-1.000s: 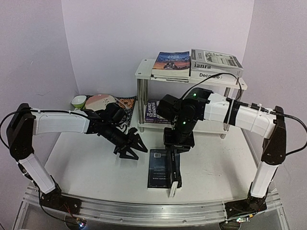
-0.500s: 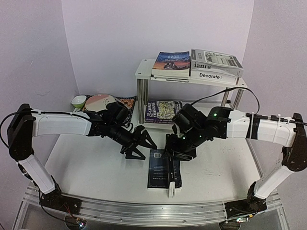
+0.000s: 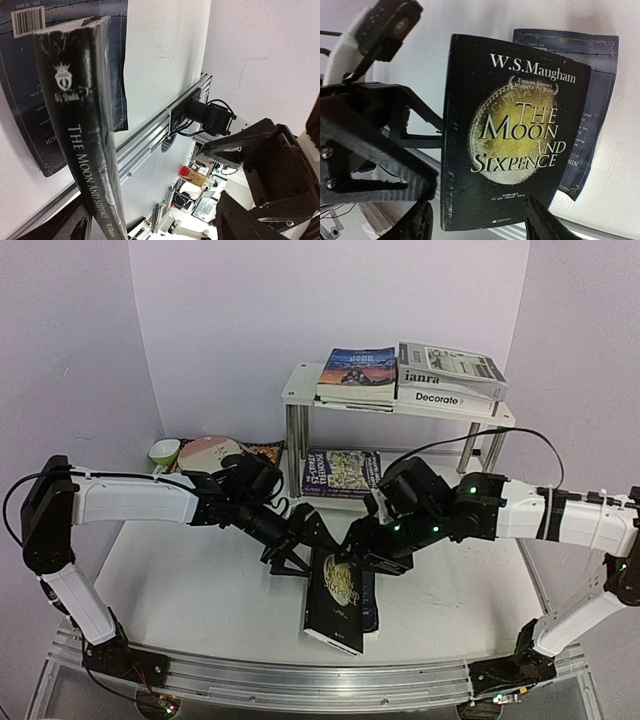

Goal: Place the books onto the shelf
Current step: Adjust the book pile, then pick up the book from the book pile.

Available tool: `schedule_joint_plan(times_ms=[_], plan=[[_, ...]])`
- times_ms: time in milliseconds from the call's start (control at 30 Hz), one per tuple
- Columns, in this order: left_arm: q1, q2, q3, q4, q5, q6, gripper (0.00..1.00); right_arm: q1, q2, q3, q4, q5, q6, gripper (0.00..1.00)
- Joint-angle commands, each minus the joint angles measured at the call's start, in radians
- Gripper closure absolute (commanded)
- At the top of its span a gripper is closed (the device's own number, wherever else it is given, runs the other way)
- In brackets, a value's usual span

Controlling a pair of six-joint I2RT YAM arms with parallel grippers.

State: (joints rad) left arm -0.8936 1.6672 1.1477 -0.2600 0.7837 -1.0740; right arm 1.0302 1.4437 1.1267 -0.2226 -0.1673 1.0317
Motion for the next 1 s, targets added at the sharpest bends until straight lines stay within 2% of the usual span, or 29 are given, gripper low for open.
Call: schedule_joint_plan(times_ms=[0, 167, 267, 367, 467, 600, 733, 833, 967], plan=[[-0.016, 0.04, 0.061, 0.048, 0.041, -0.01, 0.17, 0.001, -0.099, -0.076, 0.017, 0.07, 0.0, 0.38], [-0.016, 0.045, 0.065, 0.05, 0.011, -0.01, 0.34, 0.0, -0.206, -0.227, 0.001, 0.163, 0.102, 0.41], [-0.016, 0.055, 0.071, 0.051, 0.008, -0.011, 0.36, -0.004, -0.251, -0.326, -0.021, 0.2, 0.166, 0.42], [-0.016, 0.074, 0.081, 0.053, 0.012, -0.003, 0.37, -0.027, -0.228, -0.411, 0.041, 0.112, 0.197, 0.38], [-0.016, 0.088, 0.097, 0.054, 0.015, -0.003, 0.39, -0.062, -0.16, -0.495, 0.222, -0.014, 0.222, 0.37], [-0.016, 0.095, 0.11, 0.054, 0.013, -0.004, 0.42, -0.088, -0.056, -0.54, 0.431, -0.104, 0.264, 0.5], [-0.016, 0.095, 0.109, 0.054, 0.012, -0.007, 0.48, -0.09, 0.024, -0.527, 0.509, -0.138, 0.283, 0.61], [-0.016, 0.099, 0.11, 0.055, 0.01, -0.009, 0.52, -0.093, 0.064, -0.526, 0.583, -0.164, 0.286, 0.67], [-0.018, 0.125, 0.114, 0.053, 0.028, -0.019, 0.58, -0.099, 0.083, -0.531, 0.631, -0.183, 0.289, 0.68]])
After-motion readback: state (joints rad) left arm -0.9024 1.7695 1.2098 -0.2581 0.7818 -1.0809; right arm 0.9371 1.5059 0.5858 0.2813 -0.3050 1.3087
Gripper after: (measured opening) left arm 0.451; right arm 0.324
